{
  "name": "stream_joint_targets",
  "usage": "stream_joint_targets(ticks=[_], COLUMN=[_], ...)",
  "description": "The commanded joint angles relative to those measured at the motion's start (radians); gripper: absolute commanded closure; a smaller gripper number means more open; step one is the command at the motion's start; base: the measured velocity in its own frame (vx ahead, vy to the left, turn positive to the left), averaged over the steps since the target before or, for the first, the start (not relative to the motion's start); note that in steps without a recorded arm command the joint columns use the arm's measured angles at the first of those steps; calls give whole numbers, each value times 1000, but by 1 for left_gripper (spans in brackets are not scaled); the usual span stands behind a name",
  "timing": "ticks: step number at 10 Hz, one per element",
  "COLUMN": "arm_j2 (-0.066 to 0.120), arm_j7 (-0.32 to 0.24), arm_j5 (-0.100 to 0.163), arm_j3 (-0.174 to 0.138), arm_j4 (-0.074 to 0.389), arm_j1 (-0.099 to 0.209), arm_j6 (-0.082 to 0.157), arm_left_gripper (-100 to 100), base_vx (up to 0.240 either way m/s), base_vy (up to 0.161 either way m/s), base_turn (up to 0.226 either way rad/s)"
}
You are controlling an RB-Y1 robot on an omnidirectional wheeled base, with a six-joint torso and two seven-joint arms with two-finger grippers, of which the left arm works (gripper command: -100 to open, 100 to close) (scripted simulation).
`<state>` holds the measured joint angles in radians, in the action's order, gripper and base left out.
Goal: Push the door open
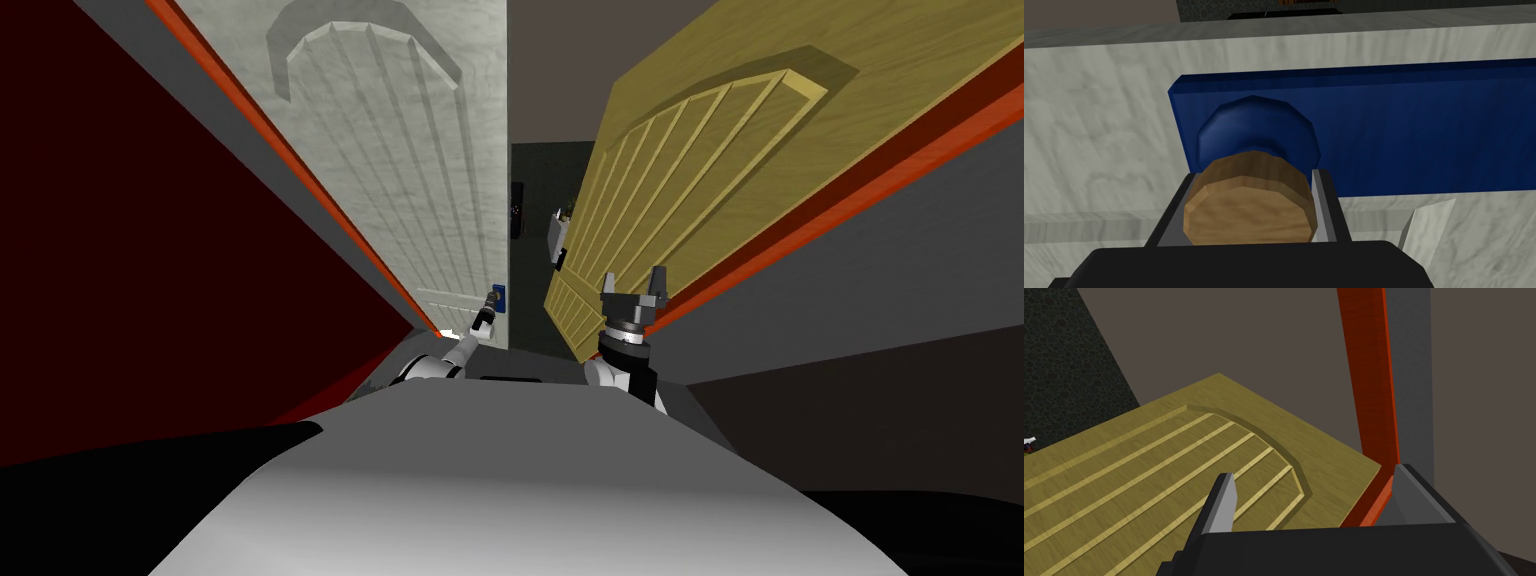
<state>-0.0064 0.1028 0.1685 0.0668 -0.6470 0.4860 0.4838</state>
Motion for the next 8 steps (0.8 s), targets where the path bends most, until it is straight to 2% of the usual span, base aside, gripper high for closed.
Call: stream_joint_targets(ticks=[1, 2, 5, 6, 8], arm_j2=[-1, 10, 25, 25, 42], arm_j7=[0, 5, 13, 13, 26], arm_j5=[0, 3, 8, 8, 14], arm_j3=[0, -10, -28, -28, -54], arm_j4=[1, 1, 3, 3, 6], arm_j1=[-3, 0, 1, 1, 3], arm_j6=[0, 0, 1, 1, 2], arm_left_gripper=[100, 100, 100, 100, 100], base_vx=[0, 88, 167, 124, 194], base_vy=[0, -40, -77, -54, -91], base_turn=[0, 24, 43, 18, 63])
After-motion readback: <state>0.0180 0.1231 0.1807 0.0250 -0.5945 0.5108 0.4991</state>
